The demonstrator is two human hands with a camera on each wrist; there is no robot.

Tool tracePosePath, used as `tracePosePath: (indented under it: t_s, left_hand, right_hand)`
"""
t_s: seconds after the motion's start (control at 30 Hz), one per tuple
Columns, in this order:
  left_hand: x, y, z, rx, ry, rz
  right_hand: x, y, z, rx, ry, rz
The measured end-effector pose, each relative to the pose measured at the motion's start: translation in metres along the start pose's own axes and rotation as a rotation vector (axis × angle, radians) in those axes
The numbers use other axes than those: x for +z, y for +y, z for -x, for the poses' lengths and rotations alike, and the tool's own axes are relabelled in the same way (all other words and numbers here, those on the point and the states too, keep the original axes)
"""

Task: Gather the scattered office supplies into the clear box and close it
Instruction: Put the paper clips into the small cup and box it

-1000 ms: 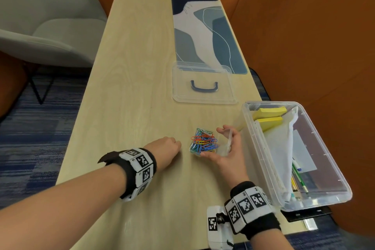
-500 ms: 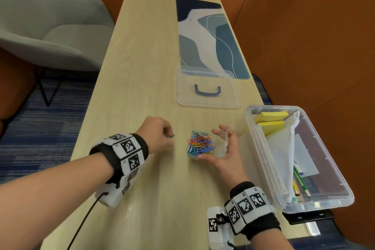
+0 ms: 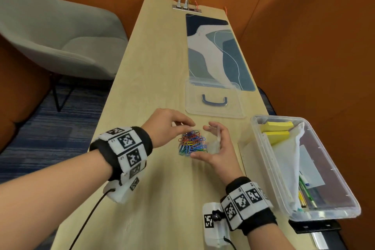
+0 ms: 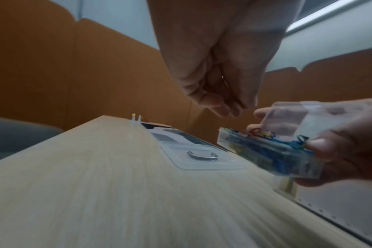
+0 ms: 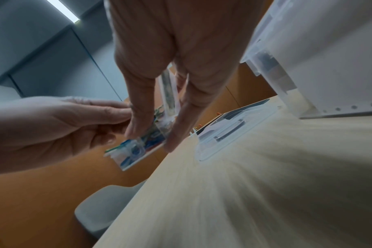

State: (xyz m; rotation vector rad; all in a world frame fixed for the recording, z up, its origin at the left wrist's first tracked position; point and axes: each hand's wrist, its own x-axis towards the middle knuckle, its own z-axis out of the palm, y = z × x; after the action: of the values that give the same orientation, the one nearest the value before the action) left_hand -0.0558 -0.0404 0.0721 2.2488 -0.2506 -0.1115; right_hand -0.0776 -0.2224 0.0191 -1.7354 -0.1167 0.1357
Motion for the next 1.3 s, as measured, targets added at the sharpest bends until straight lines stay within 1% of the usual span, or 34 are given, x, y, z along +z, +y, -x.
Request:
tracePosePath:
  t_s: [0.07, 0.13, 0.17, 0.23, 0.3, 0.37, 0.43, 0.6, 0.7, 0.8, 0.83, 0.87, 0.97, 1.03, 1.1, 1.17, 1.23, 1.3]
  left_hand:
    - [-0.004, -0.008, 0.004, -0.100, 0.049, 0.063]
    - [-0.004, -0.012, 0.008, -0.236, 0.009, 0.131]
    - [-0.003, -0.013, 0.010, -0.300, -0.035, 0.205]
    - [0.003, -0.007, 0.015, -0.403, -0.103, 0.438]
    - [0.008, 0.004, 0.018, -0.469, -0.105, 0.664]
    - [0.014, 0.011, 0.017, -0.516, -0.078, 0.752]
    - [0.018, 0.015, 0.014, -0.498, -0.073, 0.684]
    - [0.017, 0.025, 0.011, -0.337, -0.100, 0.425]
    - [0.019, 0.018, 0.009, -0.292, -0.105, 0.365]
    - [0.025, 0.009, 0.009, -0.247, -0.078, 0.495]
    - [0.026, 0.010, 0.009, -0.251, -0.058, 0.548]
    - [0.024, 0.012, 0.009, -0.264, -0.025, 0.610]
    - [0.016, 0.025, 0.007, -0.373, 0.095, 0.884]
    - [0.012, 0.030, 0.002, -0.417, 0.092, 1.015]
    - [0.009, 0.037, -0.002, -0.430, 0.044, 1.030]
    - [0.008, 0.041, -0.007, -0.424, 0.015, 0.966]
    - [0.008, 0.041, -0.011, -0.395, 0.014, 0.919]
    - [0.008, 0.040, -0.014, -0.387, 0.030, 0.906]
  right_hand:
    - [0.003, -0.003, -0.001, -0.009, -0.009, -0.017]
    - [0.005, -0.006, -0.004, -0.017, -0.023, -0.040]
    - [0.007, -0.007, -0.005, -0.016, -0.025, -0.042]
    - [0.012, -0.011, -0.007, -0.011, -0.022, -0.038]
    - [0.017, -0.016, -0.007, 0.006, -0.024, -0.053]
    - [0.022, -0.021, -0.007, 0.024, -0.041, -0.072]
    - [0.027, -0.026, -0.008, 0.041, -0.063, -0.081]
    - [0.033, -0.037, -0.010, 0.081, -0.100, -0.111]
    - [0.029, -0.043, -0.012, 0.084, -0.108, -0.070]
    - [0.028, -0.052, -0.017, 0.065, -0.130, -0.020]
    - [0.028, -0.055, -0.018, 0.060, -0.134, 0.010]
    - [0.028, -0.058, -0.020, 0.059, -0.135, 0.032]
    - [0.026, -0.063, -0.024, 0.076, -0.143, 0.085]
    - [0.025, -0.064, -0.026, 0.087, -0.143, 0.117]
    - [0.024, -0.064, -0.028, 0.103, -0.139, 0.131]
    - [0.025, -0.065, -0.030, 0.118, -0.138, 0.157]
    - [0.025, -0.065, -0.033, 0.116, -0.149, 0.186]
    - [0.021, -0.068, -0.034, 0.115, -0.165, 0.159]
